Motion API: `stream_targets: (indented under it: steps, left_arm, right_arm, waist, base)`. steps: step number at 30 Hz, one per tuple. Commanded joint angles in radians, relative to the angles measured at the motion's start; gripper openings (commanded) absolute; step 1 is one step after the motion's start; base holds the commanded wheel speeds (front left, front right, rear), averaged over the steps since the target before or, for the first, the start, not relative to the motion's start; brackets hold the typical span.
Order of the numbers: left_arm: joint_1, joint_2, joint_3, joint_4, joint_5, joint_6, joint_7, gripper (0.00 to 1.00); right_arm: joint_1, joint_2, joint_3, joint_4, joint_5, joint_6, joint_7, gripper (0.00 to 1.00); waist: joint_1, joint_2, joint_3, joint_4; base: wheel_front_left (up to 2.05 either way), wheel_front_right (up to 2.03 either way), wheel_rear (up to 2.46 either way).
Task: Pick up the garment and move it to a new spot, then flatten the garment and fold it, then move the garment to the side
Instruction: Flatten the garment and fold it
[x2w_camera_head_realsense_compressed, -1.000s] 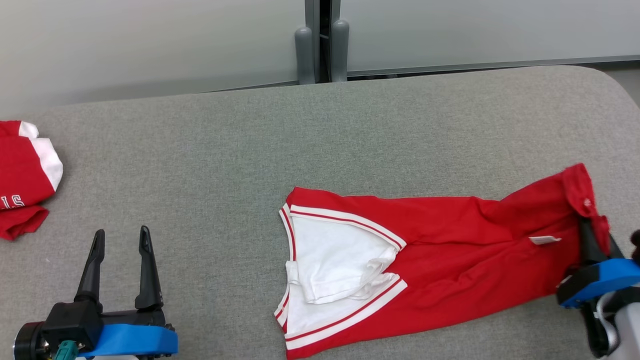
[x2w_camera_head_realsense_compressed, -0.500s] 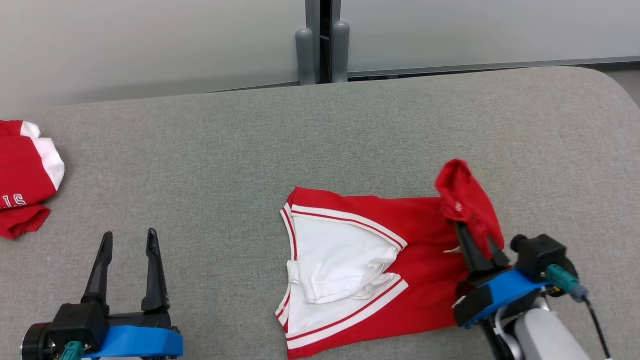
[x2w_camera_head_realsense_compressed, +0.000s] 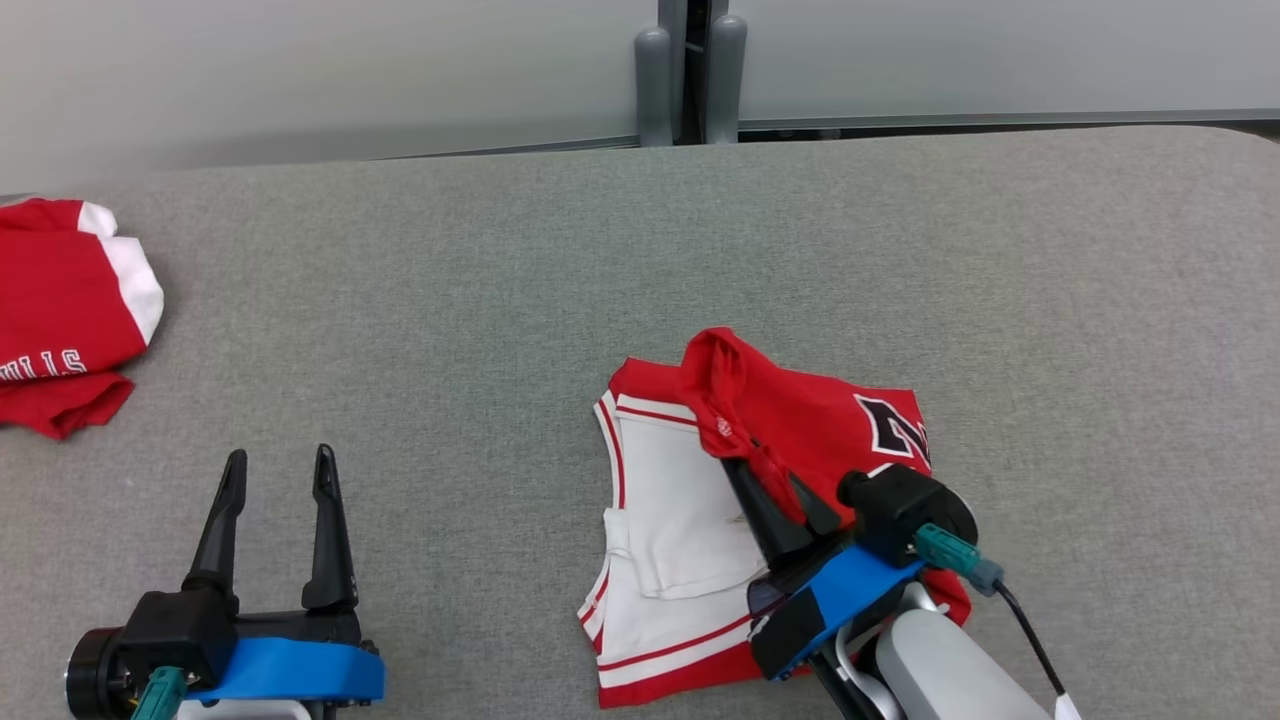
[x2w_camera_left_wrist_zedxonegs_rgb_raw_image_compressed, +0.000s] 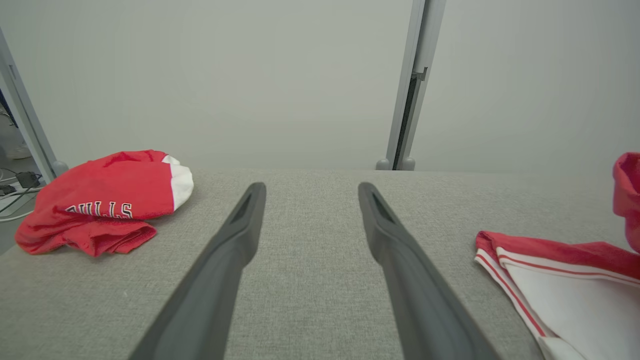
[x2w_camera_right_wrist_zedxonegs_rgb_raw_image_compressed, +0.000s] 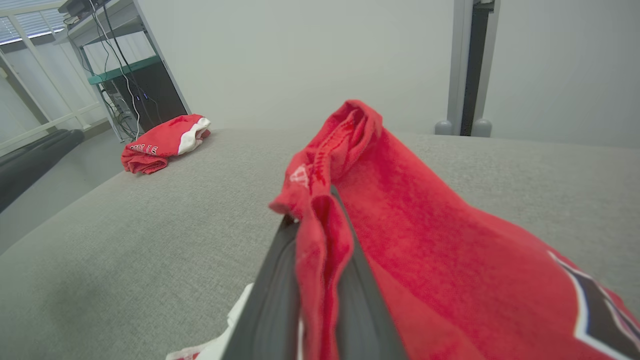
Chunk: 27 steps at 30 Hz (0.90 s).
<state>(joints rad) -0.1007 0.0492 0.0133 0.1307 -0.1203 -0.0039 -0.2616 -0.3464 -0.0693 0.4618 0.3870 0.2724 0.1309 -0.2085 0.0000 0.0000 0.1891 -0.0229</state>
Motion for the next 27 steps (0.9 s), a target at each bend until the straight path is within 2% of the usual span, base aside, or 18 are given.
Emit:
stream_targets:
  steps: [1,11,12,13,14,21,24,27]
  left_arm:
    - [-0.015,0.003,-0.007,0.004,-0.003,0.003,-0.004,1.00]
    - [-0.035,0.003,-0.020,0.014,-0.016,0.009,-0.004,1.00]
    - [-0.035,0.003,-0.020,0.015,-0.017,0.009,-0.004,1.00]
    - [-0.034,0.003,-0.020,0.016,-0.018,0.010,-0.004,1.00]
    - [-0.033,0.003,-0.021,0.018,-0.019,0.011,-0.004,1.00]
    - [-0.023,0.003,-0.021,0.023,-0.021,0.013,-0.004,1.00]
    - [-0.016,0.003,-0.020,0.021,-0.020,0.014,-0.004,1.00]
    - [-0.007,0.003,-0.015,0.017,-0.017,0.015,-0.004,1.00]
  right_arm:
    - [-0.022,0.010,0.021,0.016,0.010,0.000,-0.007,0.00]
    - [-0.069,0.020,0.077,0.110,0.043,0.000,-0.034,0.00]
    - [-0.072,0.020,0.083,0.115,0.048,0.000,-0.037,0.23]
    - [-0.075,0.020,0.088,0.121,0.053,0.000,-0.039,0.87]
    - [-0.077,0.020,0.092,0.125,0.056,0.000,-0.043,1.00]
    - [-0.086,0.020,0.072,0.117,0.038,0.000,-0.055,1.00]
    - [-0.072,0.017,0.027,0.082,0.009,0.000,-0.056,1.00]
    - [-0.035,-0.012,-0.046,0.007,-0.026,0.000,-0.055,1.00]
  waist:
    - [0.0000,0.0000,0.007,0.010]
    - [0.0000,0.0000,0.023,0.031]
    - [0.0000,0.0000,0.024,0.030]
    - [0.0000,0.0000,0.023,0.028]
    - [0.0000,0.0000,0.023,0.026]
    - [0.0000,0.0000,0.007,0.006]
    - [0.0000,0.0000,-0.004,-0.005]
    - [0.0000,0.0000,-0.014,-0.016]
  base:
    - [0.00,0.00,0.00]
    - [0.00,0.00,0.00]
    - [0.00,0.00,0.00]
    - [0.00,0.00,0.00]
    - [0.00,0.00,0.00]
    - [0.00,0.00,0.00]
    - [0.00,0.00,0.00]
    - [0.00,0.00,0.00]
